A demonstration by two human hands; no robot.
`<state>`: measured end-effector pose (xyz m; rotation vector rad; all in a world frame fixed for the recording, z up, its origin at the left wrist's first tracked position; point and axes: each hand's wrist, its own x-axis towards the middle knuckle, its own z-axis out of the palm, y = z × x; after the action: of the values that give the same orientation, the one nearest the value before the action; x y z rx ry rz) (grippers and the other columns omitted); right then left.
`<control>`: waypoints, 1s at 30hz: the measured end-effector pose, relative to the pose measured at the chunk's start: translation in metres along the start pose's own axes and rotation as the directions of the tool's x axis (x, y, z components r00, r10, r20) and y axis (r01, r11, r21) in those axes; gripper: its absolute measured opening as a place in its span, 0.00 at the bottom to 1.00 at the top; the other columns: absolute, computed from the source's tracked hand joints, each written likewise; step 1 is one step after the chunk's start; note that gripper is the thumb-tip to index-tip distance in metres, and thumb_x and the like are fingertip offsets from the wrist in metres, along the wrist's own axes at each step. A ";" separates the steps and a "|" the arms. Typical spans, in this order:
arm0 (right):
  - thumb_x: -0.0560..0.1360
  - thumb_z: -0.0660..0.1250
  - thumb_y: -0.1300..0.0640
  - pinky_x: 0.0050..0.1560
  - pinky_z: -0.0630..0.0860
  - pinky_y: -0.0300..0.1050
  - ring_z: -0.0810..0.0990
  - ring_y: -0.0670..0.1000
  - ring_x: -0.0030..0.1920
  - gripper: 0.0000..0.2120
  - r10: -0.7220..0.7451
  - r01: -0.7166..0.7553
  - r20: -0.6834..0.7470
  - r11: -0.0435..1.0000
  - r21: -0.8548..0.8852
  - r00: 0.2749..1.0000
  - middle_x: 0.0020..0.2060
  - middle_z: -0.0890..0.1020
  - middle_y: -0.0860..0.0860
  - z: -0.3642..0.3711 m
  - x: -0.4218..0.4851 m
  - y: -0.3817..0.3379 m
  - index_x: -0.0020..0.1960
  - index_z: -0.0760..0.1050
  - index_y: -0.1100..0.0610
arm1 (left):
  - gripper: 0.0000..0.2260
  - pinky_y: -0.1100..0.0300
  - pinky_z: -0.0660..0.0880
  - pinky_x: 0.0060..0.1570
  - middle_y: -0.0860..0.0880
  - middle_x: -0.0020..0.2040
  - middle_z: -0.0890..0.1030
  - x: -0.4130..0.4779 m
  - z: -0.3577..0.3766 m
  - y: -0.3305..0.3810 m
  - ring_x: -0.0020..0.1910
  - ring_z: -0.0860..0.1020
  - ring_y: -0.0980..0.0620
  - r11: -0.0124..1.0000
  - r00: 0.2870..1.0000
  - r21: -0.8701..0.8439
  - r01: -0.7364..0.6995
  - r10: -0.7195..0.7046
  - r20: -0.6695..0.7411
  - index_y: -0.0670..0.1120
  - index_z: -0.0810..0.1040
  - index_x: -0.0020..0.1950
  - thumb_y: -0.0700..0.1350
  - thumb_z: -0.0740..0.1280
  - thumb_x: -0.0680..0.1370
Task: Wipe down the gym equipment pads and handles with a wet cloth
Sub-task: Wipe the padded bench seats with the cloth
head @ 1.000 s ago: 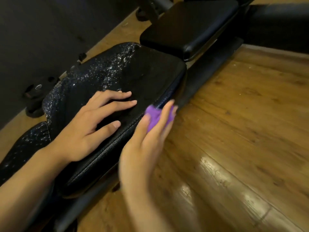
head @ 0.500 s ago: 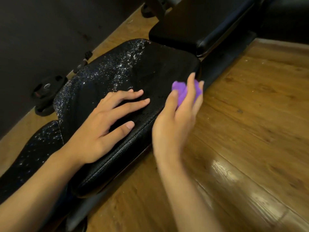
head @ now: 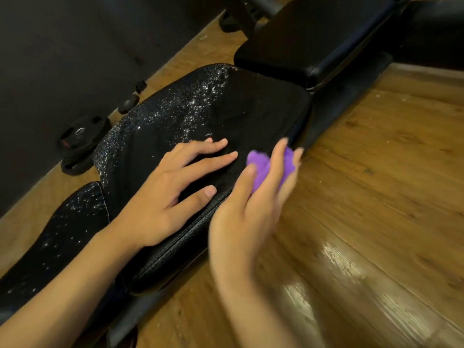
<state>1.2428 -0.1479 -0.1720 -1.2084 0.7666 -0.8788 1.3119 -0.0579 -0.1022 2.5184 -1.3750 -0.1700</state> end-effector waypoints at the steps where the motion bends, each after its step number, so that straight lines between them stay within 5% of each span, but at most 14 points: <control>1: 0.85 0.56 0.52 0.67 0.55 0.22 0.55 0.46 0.81 0.25 -0.017 0.018 0.005 0.999 -0.040 1.000 0.83 0.53 0.47 -0.002 0.023 -0.004 0.81 0.60 0.47 | 0.23 0.38 0.62 0.75 0.51 0.79 0.69 0.000 0.001 0.000 0.80 0.64 0.49 1.000 1.000 -0.001 0.000 0.000 -0.002 0.50 0.71 0.78 0.53 0.59 0.83; 4: 0.86 0.56 0.52 0.61 0.58 0.22 0.62 0.45 0.76 0.24 0.065 -0.057 0.104 0.995 -0.076 0.993 0.81 0.60 0.47 0.001 0.110 0.001 0.81 0.60 0.45 | 0.23 0.36 0.62 0.74 0.52 0.78 0.69 -0.001 0.000 -0.001 0.80 0.64 0.49 1.000 1.000 -0.008 0.006 -0.006 -0.017 0.50 0.72 0.78 0.53 0.59 0.84; 7: 0.82 0.58 0.49 0.74 0.66 0.43 0.71 0.42 0.69 0.23 0.115 -0.127 0.120 0.987 0.096 0.986 0.72 0.74 0.44 -0.009 0.150 0.007 0.77 0.69 0.44 | 0.22 0.35 0.62 0.73 0.52 0.78 0.70 0.000 0.001 -0.001 0.79 0.65 0.48 1.000 1.000 -0.018 0.005 -0.005 -0.011 0.50 0.72 0.77 0.54 0.59 0.84; 9: 0.82 0.58 0.48 0.74 0.67 0.46 0.72 0.42 0.71 0.23 0.090 -0.094 0.053 0.992 0.079 0.995 0.70 0.76 0.43 -0.010 0.110 0.016 0.77 0.70 0.46 | 0.22 0.36 0.62 0.73 0.52 0.78 0.70 -0.001 0.001 -0.001 0.79 0.65 0.48 1.000 1.000 -0.014 0.010 -0.011 -0.014 0.51 0.72 0.77 0.54 0.59 0.83; 13: 0.84 0.53 0.45 0.76 0.64 0.45 0.60 0.45 0.80 0.28 0.080 -0.079 -0.005 0.994 0.074 0.997 0.82 0.57 0.42 0.004 -0.030 0.022 0.83 0.52 0.43 | 0.23 0.35 0.63 0.73 0.51 0.78 0.69 0.002 -0.004 -0.001 0.79 0.66 0.46 1.000 1.000 -0.002 -0.011 0.011 -0.015 0.51 0.72 0.78 0.54 0.59 0.83; 15: 0.86 0.53 0.45 0.73 0.55 0.28 0.53 0.37 0.80 0.26 0.104 -0.114 0.066 0.981 0.158 0.992 0.82 0.52 0.40 -0.002 -0.027 0.011 0.82 0.50 0.40 | 0.23 0.35 0.63 0.74 0.51 0.78 0.69 0.001 -0.001 -0.002 0.79 0.65 0.47 1.000 1.000 -0.010 -0.006 0.006 0.007 0.51 0.71 0.78 0.54 0.59 0.84; 17: 0.87 0.53 0.48 0.72 0.54 0.25 0.56 0.39 0.79 0.24 0.112 -0.120 0.069 0.986 0.119 0.991 0.81 0.58 0.43 -0.008 0.034 0.013 0.82 0.56 0.43 | 0.22 0.34 0.62 0.74 0.52 0.79 0.68 -0.003 0.000 -0.002 0.80 0.64 0.47 1.000 1.000 -0.016 0.005 -0.005 0.007 0.51 0.71 0.78 0.54 0.58 0.84; 20: 0.82 0.58 0.46 0.74 0.68 0.49 0.76 0.49 0.67 0.21 0.170 -0.178 0.125 0.982 0.058 0.977 0.67 0.79 0.47 -0.005 0.152 0.007 0.73 0.74 0.47 | 0.22 0.35 0.62 0.74 0.52 0.78 0.69 -0.002 0.001 -0.001 0.79 0.65 0.46 1.000 1.000 -0.028 0.005 -0.005 -0.005 0.51 0.72 0.78 0.54 0.58 0.84; 22: 0.81 0.59 0.45 0.70 0.71 0.47 0.78 0.50 0.63 0.19 0.184 -0.193 0.146 0.980 0.053 0.972 0.61 0.81 0.47 0.000 0.163 0.003 0.69 0.77 0.47 | 0.22 0.35 0.63 0.73 0.51 0.77 0.70 -0.001 0.000 -0.001 0.77 0.67 0.45 1.000 1.000 -0.023 0.003 -0.003 -0.010 0.52 0.72 0.77 0.55 0.59 0.84; 26: 0.86 0.56 0.52 0.67 0.60 0.26 0.64 0.43 0.77 0.22 0.032 -0.028 -0.055 0.997 0.077 0.998 0.80 0.63 0.47 -0.003 0.035 0.005 0.80 0.63 0.47 | 0.23 0.35 0.63 0.73 0.52 0.77 0.70 -0.001 -0.001 0.000 0.77 0.67 0.45 1.000 1.000 -0.023 0.001 -0.002 -0.019 0.52 0.73 0.77 0.56 0.59 0.83; 30: 0.85 0.58 0.54 0.77 0.61 0.42 0.53 0.42 0.81 0.27 0.006 -0.006 -0.021 0.999 0.035 1.000 0.83 0.51 0.43 0.008 -0.028 0.004 0.82 0.56 0.42 | 0.23 0.38 0.63 0.73 0.51 0.77 0.70 0.003 -0.002 0.000 0.76 0.68 0.46 0.999 1.000 -0.039 0.003 -0.003 -0.013 0.52 0.73 0.77 0.55 0.60 0.82</control>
<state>1.2373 -0.1193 -0.1730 -1.1670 0.7683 -0.8978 1.3141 -0.0596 -0.1006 2.4855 -1.3502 -0.1785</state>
